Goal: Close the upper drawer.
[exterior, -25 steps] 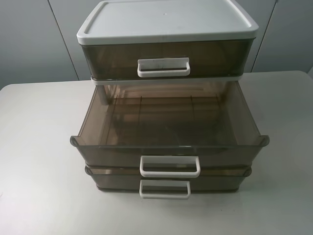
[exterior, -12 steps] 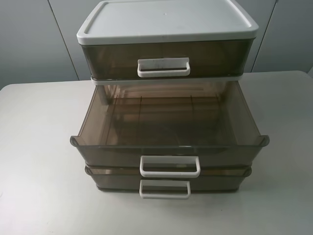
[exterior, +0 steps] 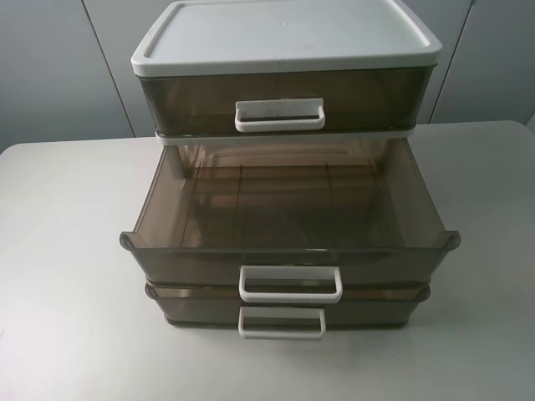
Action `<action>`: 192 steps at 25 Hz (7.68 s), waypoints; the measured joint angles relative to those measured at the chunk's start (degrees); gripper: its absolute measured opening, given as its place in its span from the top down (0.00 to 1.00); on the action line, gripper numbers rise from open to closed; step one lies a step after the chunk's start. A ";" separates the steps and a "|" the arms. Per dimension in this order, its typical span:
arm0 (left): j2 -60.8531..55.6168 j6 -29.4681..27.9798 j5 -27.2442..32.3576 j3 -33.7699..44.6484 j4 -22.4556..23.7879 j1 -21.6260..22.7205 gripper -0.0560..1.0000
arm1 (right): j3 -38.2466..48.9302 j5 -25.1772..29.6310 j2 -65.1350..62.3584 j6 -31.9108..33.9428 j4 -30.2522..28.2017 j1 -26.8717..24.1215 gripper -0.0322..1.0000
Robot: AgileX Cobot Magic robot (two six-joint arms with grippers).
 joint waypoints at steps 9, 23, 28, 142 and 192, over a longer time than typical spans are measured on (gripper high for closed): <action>0.00 0.00 0.00 0.00 0.00 0.00 0.25 | 0.00 0.00 0.00 -0.32 -3.88 0.00 0.36; 0.00 -0.13 0.00 0.00 0.00 0.00 0.25 | -7.39 -1.31 14.69 0.72 -0.03 0.32 0.36; 0.00 -0.13 0.00 0.00 0.00 0.00 0.25 | -18.04 -5.20 31.22 -0.81 0.95 0.55 0.36; 0.00 -0.03 0.00 0.00 0.00 0.00 0.25 | -25.21 -33.40 92.50 -24.47 -26.05 51.89 0.36; 0.00 0.08 0.00 0.00 0.00 0.00 0.25 | -16.64 -40.30 85.90 -20.61 -0.15 49.92 0.36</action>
